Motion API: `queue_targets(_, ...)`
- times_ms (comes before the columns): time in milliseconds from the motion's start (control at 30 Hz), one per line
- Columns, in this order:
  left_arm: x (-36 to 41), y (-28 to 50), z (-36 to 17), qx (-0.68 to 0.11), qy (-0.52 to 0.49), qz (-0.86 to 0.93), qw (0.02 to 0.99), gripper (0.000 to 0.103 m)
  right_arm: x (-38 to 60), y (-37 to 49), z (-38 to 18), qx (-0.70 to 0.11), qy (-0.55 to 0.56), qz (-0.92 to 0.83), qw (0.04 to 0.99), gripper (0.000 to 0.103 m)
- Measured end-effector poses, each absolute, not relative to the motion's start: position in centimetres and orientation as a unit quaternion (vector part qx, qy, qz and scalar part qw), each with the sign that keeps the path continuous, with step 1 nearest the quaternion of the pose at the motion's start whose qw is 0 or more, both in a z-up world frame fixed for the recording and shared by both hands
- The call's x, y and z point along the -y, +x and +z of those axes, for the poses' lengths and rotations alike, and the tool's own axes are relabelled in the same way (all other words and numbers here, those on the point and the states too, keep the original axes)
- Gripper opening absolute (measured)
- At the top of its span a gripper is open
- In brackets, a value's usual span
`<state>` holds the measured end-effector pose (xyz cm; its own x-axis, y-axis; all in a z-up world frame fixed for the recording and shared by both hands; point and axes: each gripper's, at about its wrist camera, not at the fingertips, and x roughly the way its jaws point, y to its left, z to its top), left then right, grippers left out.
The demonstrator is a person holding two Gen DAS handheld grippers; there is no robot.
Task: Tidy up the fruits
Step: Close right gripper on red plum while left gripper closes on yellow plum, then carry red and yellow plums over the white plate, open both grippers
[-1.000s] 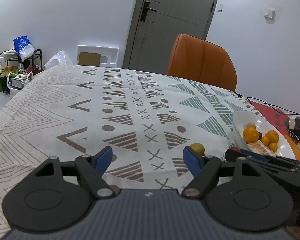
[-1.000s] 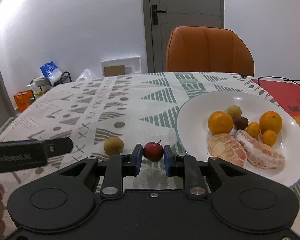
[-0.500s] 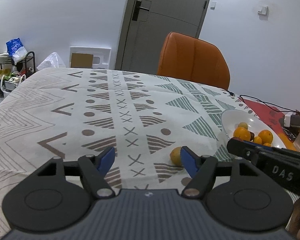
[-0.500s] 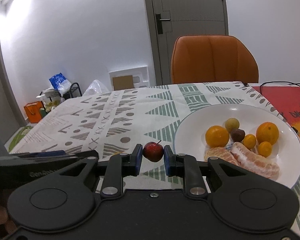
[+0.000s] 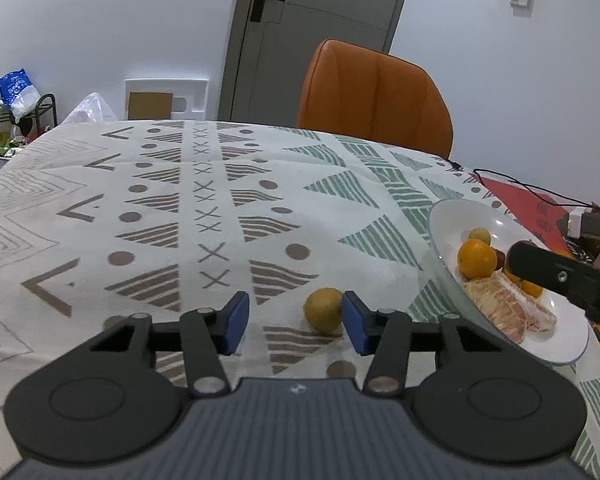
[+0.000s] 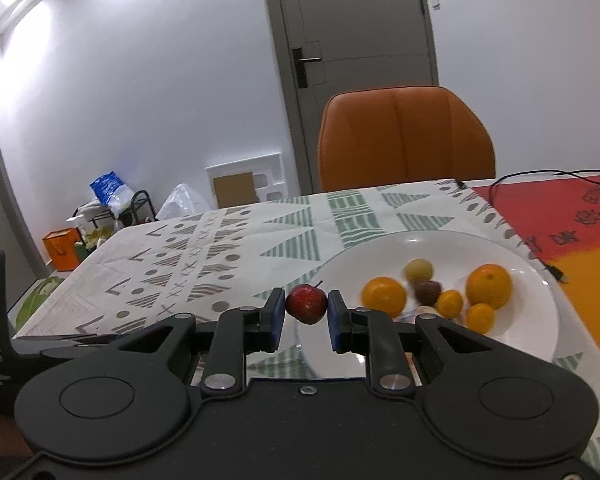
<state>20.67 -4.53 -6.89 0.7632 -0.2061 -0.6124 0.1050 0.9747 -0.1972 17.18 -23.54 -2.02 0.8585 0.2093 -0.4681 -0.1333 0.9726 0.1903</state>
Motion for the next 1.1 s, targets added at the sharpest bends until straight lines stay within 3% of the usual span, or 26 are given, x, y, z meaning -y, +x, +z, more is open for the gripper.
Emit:
queue_targets(33,4.7,20.8,-6.9,-0.332,-0.076,-0.085,0.936,0.044,23.8,17.1,-2.0,-0.250,0.076,0.087,0.961,0.021)
queue_targets(100,5.1,20.8,-6.7,-0.329,-0.074,-0.094,0.937,0.026,24.3,17.0,-1.9,-0.248,0.076,0.082,0.962,0.021)
queue_targets(167,5.6,20.8,-6.4,-0.329,-0.070,-0.102,0.936,0.014,24.8,16.9,-1.9,-0.247,0.078,0.077,0.963,0.021)
queue_targets(200,5.8,20.8,-6.3,-0.329,-0.067,-0.103,0.936,0.013,25.0,16.9,-1.9,-0.247,0.079,0.075,0.963,0.021)
queue_targets(1100,8.1,20.5,-5.9,-0.323,-0.057,-0.117,0.937,0.020,29.7,15.6,-3.0,-0.248,0.100,0.034,0.963,0.021)
